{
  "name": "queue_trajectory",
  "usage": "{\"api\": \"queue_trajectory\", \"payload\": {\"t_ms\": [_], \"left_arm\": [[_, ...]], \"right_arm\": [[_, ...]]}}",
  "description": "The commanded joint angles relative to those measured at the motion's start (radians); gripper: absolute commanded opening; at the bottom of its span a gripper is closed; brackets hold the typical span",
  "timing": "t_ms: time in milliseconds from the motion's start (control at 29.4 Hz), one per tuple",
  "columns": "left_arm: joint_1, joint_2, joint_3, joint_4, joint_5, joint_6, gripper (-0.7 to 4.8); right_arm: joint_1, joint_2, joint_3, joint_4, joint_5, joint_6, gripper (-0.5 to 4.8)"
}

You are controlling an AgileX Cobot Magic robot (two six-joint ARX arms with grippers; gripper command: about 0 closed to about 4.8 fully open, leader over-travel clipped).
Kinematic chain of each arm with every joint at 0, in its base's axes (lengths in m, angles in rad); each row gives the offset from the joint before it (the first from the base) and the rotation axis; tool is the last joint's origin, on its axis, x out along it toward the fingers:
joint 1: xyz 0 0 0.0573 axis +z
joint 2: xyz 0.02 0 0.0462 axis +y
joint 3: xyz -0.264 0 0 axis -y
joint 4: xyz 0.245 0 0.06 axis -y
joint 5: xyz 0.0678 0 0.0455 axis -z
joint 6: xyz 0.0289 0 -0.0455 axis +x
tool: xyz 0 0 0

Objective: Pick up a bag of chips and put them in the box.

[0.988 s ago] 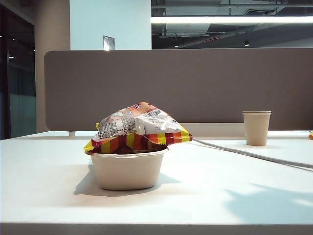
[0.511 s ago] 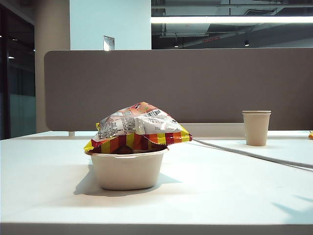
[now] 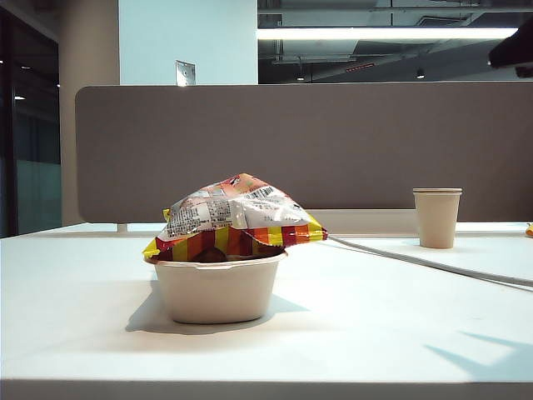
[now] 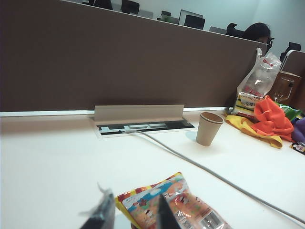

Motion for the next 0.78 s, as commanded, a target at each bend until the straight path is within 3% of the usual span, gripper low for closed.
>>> {"api": "queue_trajectory", "payload": {"t_ms": [34,545,613,784], "left_arm": [[0.0,-0.002,-0.028,0.022,-0.003,0.008,0.59],[0.0,-0.002,-0.121,0.033,-0.006,0.049,0.52],[0.0,-0.002,-0.129,0.035,-0.041,0.049,0.52],[0.0,-0.002,-0.169,0.069,-0.089,0.049,0.52]], "right_arm": [[0.0,-0.002,-0.022,0.097,-0.002,0.005,1.44],[0.0,-0.002,-0.173,0.344,0.028,0.003,1.3],[0.0,-0.002,-0.193,0.366,0.027,0.003,1.06],[-0.002,-0.002,-0.225,0.383,0.027,-0.002,1.03]]}}
